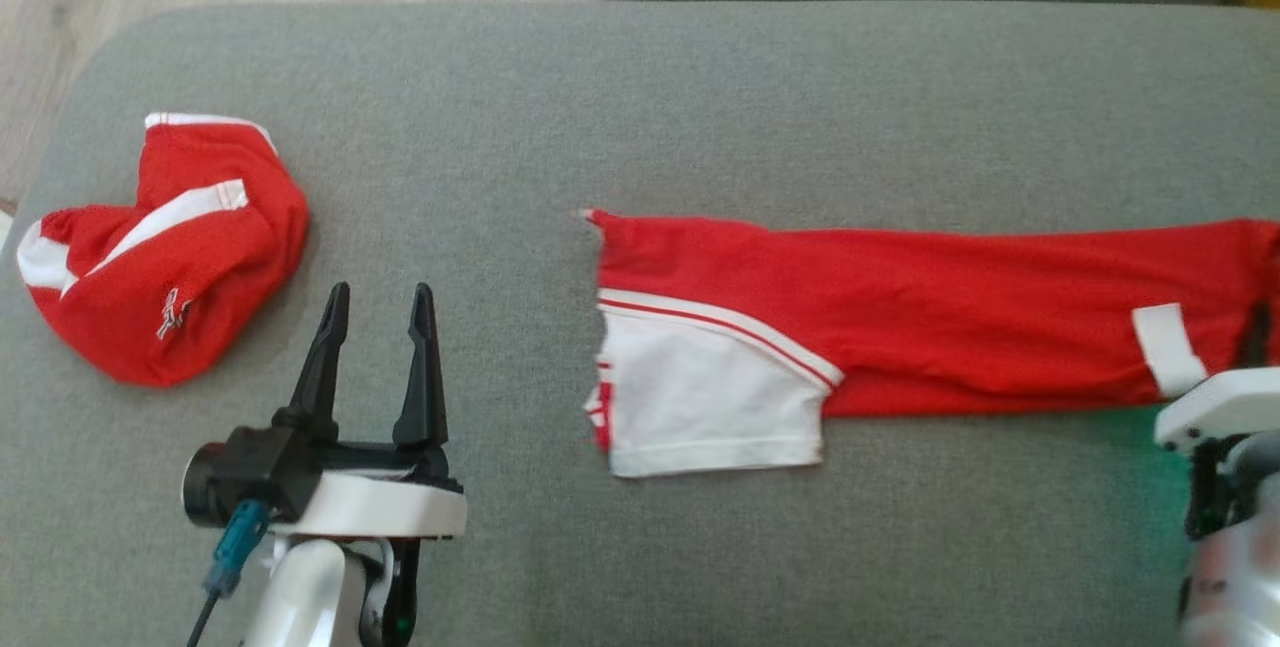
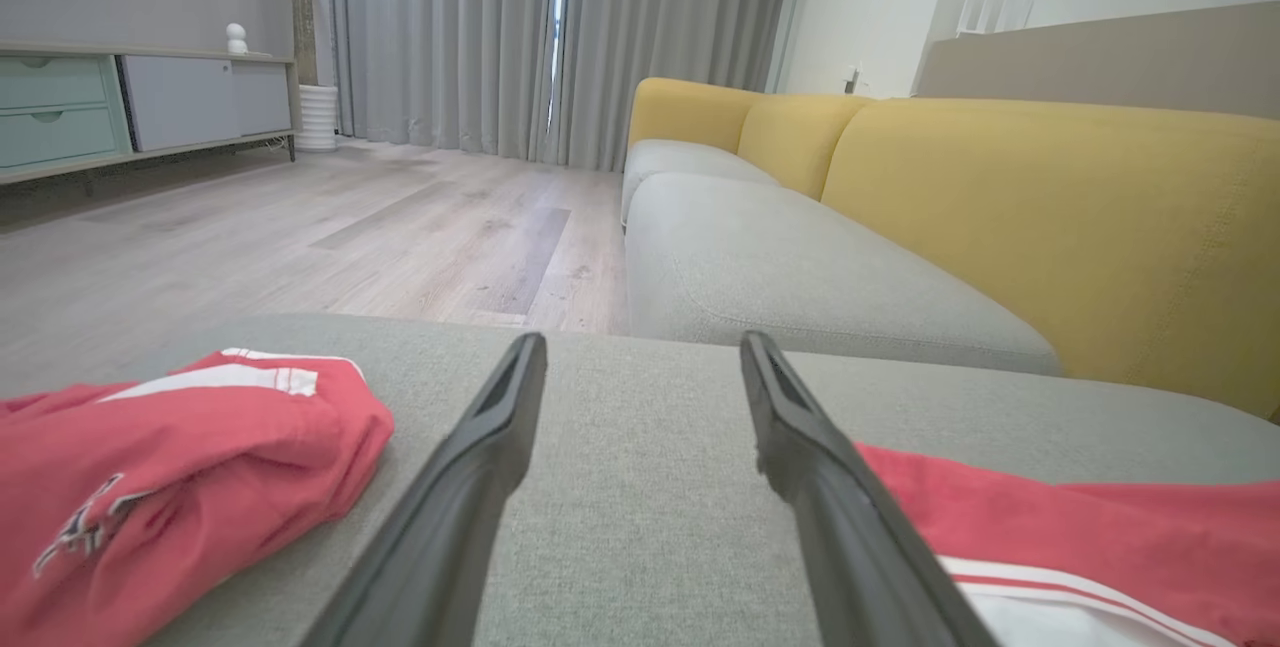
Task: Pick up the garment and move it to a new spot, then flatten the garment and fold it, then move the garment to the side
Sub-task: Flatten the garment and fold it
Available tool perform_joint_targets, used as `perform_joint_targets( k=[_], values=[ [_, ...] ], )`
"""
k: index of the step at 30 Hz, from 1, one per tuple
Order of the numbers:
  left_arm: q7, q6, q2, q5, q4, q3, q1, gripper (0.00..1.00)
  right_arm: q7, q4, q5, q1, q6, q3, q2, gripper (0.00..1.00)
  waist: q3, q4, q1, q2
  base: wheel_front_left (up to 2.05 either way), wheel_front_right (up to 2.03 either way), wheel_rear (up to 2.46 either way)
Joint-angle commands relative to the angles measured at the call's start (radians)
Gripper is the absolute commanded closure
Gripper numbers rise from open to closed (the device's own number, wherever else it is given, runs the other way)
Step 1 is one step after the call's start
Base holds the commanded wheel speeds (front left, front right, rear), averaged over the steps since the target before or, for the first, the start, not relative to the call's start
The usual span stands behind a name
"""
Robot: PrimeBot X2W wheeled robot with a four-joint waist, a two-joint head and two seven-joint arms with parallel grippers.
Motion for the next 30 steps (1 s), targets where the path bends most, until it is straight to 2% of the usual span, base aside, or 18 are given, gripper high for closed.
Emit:
perform_joint_targets(
  k=[1, 5, 7, 8, 11, 20, 30],
  values=[
    [-0.005, 0.008, 0.002, 0.006, -0.044, 0.029, -0.004, 0.0, 0.012, -0.066, -0.033, -0.024, 0.007, 0.005, -0.012, 1.0, -0.016, -0.008, 0.0001, 0.0, 0.0, 0.0, 0.0],
    [-0.005, 0.015, 0.002, -0.004, -0.055, 0.01, 0.014, 0.0, 0.041, -0.109, -0.039, -0.024, 0.007, 0.053, -0.006, 1.0, -0.042, -0.008, 0.0001, 0.0, 0.0, 0.0, 0.0],
    [-0.005, 0.021, 0.002, -0.009, -0.058, 0.004, 0.017, 0.0, 0.048, -0.111, 0.006, -0.024, 0.007, 0.118, -0.006, 1.0, -0.057, -0.001, 0.0001, 0.0, 0.0, 0.0, 0.0],
    [-0.005, 0.021, 0.002, -0.009, -0.058, 0.004, 0.017, 0.0, 0.048, -0.111, 0.006, -0.024, 0.007, 0.118, -0.006, 1.0, -0.057, -0.001, 0.0001, 0.0, 0.0, 0.0, 0.0],
    [-0.005, 0.03, 0.002, -0.003, -0.055, -0.004, 0.024, 0.0, 0.06, -0.119, 0.094, -0.008, 0.007, 0.227, -0.005, 1.0, -0.086, 0.018, 0.0001, 0.0, 0.0, 0.0, 0.0],
    [-0.005, 0.045, 0.002, 0.01, -0.098, 0.014, 0.033, 0.0, 0.101, -0.209, 0.383, 0.1, 0.007, 0.593, -0.005, 1.0, -0.125, 0.134, 0.0001, 0.0, 0.0, 0.0, 0.0],
    [-0.005, 0.032, 0.002, 0.023, -0.07, 0.013, 0.02, 0.0, 0.075, -0.233, 0.53, 0.11, 0.007, 0.807, -0.005, 1.0, -0.105, 0.254, 0.0001, 0.0, 0.0, 0.0, 0.0]
  ],
)
